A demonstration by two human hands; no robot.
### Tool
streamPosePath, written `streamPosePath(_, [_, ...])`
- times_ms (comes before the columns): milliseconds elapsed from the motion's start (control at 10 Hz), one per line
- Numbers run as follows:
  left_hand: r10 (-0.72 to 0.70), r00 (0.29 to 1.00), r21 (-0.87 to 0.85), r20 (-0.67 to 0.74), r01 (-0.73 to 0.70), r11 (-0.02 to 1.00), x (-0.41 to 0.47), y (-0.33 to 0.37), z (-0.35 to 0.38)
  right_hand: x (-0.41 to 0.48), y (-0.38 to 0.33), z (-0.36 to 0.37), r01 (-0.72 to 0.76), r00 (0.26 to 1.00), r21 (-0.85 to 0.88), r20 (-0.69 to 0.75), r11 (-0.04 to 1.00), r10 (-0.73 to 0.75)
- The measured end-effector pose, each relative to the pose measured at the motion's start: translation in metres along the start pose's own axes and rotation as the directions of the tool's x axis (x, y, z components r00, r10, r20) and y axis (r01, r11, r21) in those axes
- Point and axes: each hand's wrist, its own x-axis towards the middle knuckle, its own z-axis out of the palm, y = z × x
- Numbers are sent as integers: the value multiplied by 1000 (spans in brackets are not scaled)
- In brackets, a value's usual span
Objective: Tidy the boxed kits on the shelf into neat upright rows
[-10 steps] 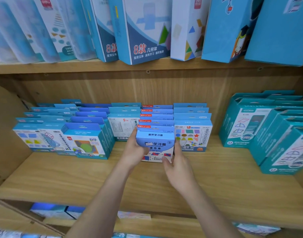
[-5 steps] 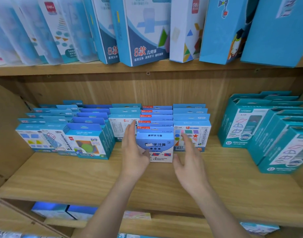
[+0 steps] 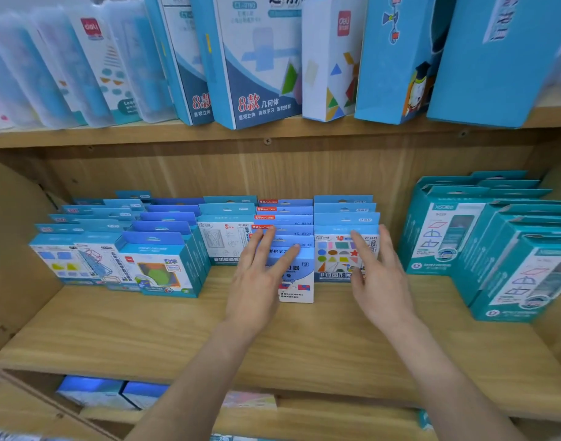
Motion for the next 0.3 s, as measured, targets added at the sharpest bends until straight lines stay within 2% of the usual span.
streamPosePath(200, [18, 1000, 38, -21, -17, 999, -1, 4, -6, -3, -2, 1, 16, 1000, 33, -27, 999, -15])
streamPosePath(300, [6, 996, 29, -87, -4, 1000, -6, 6, -9, -5, -1, 0, 12, 995, 49, -96, 999, -7])
